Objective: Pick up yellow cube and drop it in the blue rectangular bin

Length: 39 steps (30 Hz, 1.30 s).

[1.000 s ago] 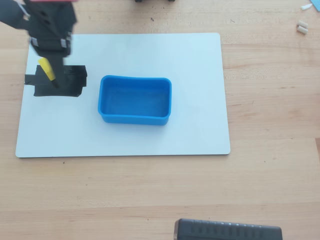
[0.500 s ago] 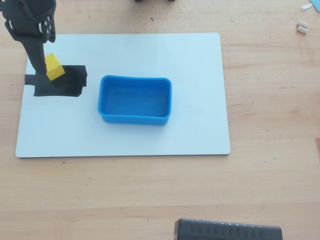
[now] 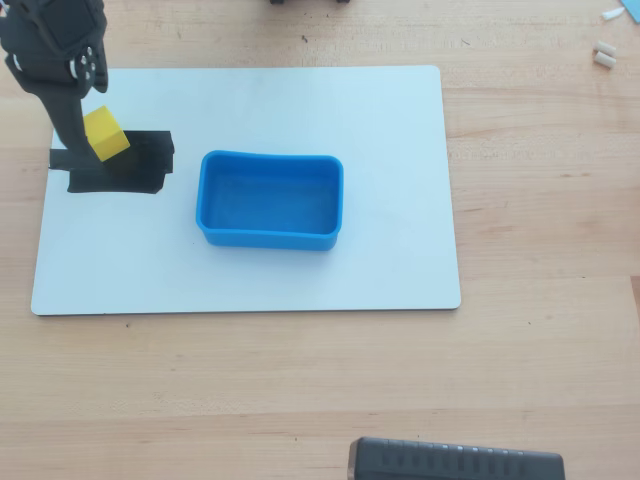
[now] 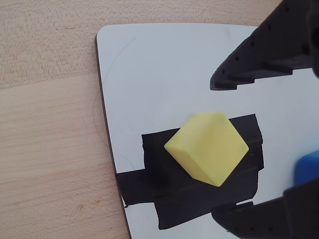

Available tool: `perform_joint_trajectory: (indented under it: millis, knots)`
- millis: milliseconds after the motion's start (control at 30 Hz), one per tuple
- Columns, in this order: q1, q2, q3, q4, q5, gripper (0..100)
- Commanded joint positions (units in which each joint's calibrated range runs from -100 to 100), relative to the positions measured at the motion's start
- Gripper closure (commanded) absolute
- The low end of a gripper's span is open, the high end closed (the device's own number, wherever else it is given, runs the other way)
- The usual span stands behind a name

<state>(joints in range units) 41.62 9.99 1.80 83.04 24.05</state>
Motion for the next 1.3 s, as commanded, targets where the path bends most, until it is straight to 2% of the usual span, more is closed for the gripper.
perform_joint_trajectory:
  millis: [0,667,767,1000,1267]
  knots:
    - [0.4,0.3,-4.8,-0.5,-0.4,58]
    - [-1.2,2.8,-0.6,-3.5,-0.4,65]
    - [-1.7,2.8,-0.1,-3.6,-0.4,73]
    - [-1.8,2.8,1.3,-4.3,-0.4,86]
    - [-3.4,0.0,-2.4,0.7,-2.5,86]
